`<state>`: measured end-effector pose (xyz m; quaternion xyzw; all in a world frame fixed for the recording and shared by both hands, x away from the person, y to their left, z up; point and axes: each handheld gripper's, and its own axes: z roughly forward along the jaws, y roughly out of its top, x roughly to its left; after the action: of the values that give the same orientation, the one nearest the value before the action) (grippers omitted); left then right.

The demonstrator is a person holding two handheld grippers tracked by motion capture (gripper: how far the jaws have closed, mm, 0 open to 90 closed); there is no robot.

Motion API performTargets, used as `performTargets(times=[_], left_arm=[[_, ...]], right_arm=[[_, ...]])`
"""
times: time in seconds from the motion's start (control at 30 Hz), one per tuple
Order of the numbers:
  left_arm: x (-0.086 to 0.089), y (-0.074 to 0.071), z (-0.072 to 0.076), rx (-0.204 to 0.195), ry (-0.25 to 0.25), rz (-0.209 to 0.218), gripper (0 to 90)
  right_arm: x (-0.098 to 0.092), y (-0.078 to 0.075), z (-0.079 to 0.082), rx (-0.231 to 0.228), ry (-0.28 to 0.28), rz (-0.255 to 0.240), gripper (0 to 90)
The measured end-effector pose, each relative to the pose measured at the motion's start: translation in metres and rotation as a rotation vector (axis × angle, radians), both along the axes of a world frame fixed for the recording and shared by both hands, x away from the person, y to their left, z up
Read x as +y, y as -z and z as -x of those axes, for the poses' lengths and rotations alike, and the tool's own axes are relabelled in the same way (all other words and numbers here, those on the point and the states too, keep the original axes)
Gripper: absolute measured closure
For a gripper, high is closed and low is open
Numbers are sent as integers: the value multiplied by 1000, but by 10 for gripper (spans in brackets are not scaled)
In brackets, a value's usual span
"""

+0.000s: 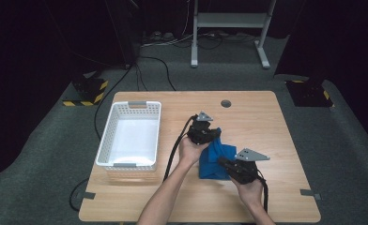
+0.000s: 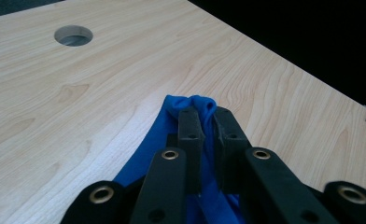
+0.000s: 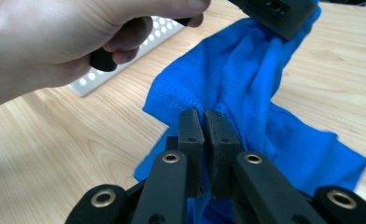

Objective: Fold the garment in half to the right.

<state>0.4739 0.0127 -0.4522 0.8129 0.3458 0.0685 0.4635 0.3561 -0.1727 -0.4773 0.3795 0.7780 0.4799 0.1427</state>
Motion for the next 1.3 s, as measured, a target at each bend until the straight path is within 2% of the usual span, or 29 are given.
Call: performTargets(times=[0.2,0.53,0.87,0.97,1.17,1.3], left_arm=[[-11,10,-2,8,0,-5,830],[-26,25,-4,-12,-5,-18,828],[-37,39,-5,-26,-4,-18,825],[-39,43,-6,-23,-6,-18,821],[-39,48,-7,-23,-12,-31,803],[-39,45,-5,-43,-6,-39,745]], right_arm=[[-12,8,1,16,28,3,859],[-25,19,-1,12,77,55,849],[-36,33,-5,36,111,72,837],[-39,36,-7,40,124,98,821],[-42,39,-9,42,132,106,787],[-44,40,-10,47,137,101,713]])
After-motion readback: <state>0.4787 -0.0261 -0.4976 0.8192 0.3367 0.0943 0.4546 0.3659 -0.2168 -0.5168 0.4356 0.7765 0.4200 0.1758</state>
